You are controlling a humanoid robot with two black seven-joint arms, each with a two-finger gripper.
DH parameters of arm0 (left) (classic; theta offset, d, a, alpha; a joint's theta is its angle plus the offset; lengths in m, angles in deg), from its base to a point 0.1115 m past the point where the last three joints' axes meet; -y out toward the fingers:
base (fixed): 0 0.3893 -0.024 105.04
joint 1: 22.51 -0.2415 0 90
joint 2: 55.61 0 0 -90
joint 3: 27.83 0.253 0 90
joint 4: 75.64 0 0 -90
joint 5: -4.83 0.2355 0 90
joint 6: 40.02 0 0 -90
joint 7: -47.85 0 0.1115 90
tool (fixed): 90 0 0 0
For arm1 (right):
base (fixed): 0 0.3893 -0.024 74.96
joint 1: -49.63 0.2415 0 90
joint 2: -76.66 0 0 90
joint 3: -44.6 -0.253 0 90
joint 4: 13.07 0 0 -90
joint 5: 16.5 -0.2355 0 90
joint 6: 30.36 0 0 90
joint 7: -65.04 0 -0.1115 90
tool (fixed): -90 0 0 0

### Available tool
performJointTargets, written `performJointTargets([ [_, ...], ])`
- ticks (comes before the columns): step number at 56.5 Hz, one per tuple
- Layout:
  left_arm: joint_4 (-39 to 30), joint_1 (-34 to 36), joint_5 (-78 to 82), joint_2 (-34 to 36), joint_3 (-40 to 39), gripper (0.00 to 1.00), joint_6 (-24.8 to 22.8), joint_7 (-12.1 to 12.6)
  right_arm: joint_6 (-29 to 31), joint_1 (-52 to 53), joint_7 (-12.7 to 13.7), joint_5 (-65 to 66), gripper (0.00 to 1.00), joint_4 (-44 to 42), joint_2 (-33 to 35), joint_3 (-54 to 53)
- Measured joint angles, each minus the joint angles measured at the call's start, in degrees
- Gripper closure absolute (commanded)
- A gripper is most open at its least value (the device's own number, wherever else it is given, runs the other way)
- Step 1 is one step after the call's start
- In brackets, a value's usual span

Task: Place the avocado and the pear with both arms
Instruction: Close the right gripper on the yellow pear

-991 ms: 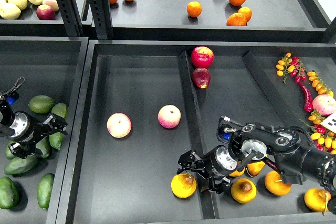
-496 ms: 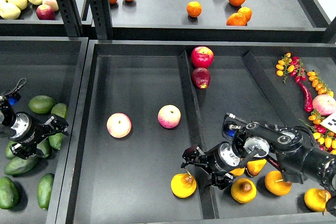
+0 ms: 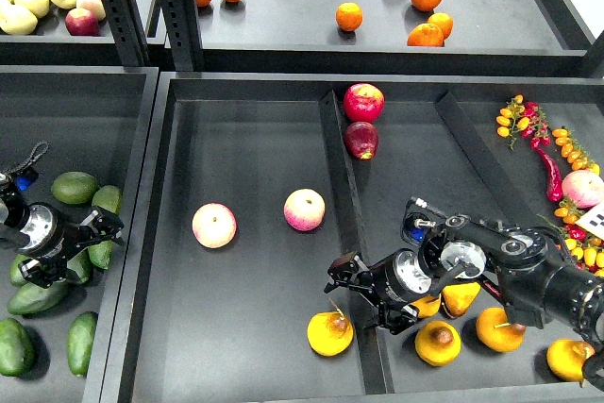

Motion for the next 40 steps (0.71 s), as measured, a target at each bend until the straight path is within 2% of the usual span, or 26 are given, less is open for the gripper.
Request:
performJointTargets([
  [19,0.00,0.03,0.00,-0.22,0.00,0.02,-0.01,0.00,0.00,-1.55,0.00,-0.60,0.00,-1.08,-3.14,0.00],
  [40,0.00,-0.18,0.00,-0.18,0.00,0.02,0.00,0.00,0.00,-1.66,0.00,-0.34,0.00,-1.86,-3.40,0.20],
])
